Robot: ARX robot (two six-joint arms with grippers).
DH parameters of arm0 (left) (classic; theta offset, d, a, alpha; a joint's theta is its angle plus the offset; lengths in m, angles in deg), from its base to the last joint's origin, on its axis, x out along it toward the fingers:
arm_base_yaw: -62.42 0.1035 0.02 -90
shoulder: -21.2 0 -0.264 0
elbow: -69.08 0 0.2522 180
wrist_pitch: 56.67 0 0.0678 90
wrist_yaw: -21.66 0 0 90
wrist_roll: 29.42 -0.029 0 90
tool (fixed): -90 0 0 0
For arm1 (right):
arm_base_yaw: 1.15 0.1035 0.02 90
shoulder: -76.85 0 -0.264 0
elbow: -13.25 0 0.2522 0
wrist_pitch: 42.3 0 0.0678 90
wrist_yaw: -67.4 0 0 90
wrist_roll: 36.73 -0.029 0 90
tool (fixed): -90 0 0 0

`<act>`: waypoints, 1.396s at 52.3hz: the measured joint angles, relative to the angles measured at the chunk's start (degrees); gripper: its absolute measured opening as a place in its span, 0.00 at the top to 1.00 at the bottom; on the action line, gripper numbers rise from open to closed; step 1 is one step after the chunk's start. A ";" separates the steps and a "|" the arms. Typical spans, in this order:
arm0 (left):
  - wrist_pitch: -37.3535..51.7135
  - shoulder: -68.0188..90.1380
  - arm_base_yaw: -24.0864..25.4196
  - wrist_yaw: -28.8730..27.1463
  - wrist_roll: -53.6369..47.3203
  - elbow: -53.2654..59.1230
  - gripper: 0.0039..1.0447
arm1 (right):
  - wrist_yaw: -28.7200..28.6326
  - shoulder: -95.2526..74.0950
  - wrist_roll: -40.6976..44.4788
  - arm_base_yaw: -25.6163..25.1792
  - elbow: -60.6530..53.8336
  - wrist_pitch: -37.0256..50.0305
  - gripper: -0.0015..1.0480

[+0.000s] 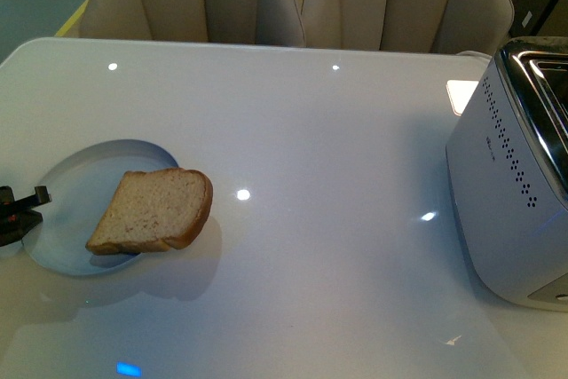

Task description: Left arm holds plate, right arm toasts bread

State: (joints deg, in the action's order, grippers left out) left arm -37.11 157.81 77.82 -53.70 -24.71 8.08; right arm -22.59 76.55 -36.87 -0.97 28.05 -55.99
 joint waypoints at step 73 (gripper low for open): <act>-25.44 -47.76 -13.40 2.51 25.53 12.13 0.97 | 0.00 0.00 -0.02 0.00 0.00 0.00 0.09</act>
State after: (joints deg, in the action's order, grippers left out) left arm -62.56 110.06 64.42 -51.19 0.82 20.21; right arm -22.59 76.55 -36.90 -0.97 28.05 -55.99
